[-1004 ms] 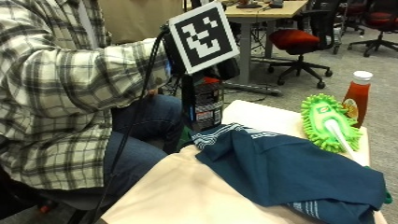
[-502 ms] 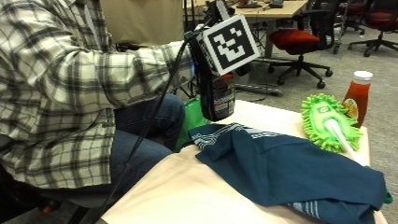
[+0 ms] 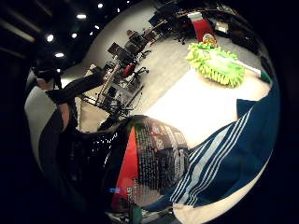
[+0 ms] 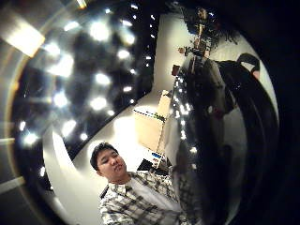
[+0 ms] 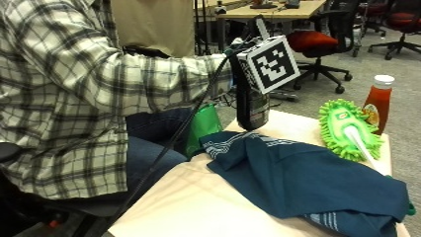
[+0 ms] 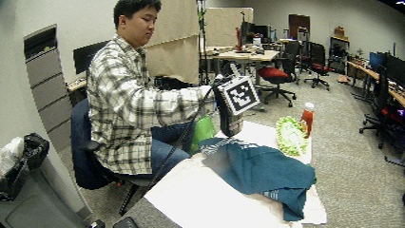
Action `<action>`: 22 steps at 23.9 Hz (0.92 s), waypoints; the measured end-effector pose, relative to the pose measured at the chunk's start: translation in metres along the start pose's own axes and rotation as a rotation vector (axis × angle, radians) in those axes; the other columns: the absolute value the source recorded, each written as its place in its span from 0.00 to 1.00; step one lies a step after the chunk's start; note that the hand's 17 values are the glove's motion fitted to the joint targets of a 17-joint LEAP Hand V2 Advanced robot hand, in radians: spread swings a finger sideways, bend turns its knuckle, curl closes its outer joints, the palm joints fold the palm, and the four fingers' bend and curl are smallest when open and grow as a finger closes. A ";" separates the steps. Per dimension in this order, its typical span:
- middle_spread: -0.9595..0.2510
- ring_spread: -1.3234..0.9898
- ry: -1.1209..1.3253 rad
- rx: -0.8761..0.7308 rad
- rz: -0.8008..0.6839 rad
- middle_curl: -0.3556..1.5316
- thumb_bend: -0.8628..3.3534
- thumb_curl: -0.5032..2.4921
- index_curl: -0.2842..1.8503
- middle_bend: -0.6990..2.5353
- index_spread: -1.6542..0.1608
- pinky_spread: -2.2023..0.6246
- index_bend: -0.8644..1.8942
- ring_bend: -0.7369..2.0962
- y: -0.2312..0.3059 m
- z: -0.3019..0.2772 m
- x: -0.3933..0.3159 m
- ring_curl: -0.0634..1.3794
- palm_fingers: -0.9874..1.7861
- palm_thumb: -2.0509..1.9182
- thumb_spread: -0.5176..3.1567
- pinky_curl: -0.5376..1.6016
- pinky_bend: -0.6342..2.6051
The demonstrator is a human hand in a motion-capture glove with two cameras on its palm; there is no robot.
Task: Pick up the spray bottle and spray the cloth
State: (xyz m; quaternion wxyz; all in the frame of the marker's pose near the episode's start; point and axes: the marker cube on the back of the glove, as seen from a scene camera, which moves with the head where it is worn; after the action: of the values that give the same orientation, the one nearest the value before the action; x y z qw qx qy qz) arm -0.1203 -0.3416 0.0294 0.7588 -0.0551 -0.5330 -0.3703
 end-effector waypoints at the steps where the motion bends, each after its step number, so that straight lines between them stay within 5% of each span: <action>1: 0.73 0.49 0.003 -0.003 0.000 0.48 0.20 0.42 0.42 0.41 0.81 0.73 0.46 0.47 -0.002 0.003 0.004 0.39 0.83 0.79 0.13 0.45 0.32; 22: 0.73 0.49 -0.038 0.012 0.034 0.48 0.20 0.42 0.42 0.41 0.81 0.73 0.45 0.46 -0.028 0.019 0.056 0.39 0.83 0.79 0.13 0.45 0.32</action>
State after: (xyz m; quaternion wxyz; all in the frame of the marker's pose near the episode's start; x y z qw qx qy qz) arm -0.1434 -0.3807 0.0760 0.7550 -0.0664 -0.5484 -0.3532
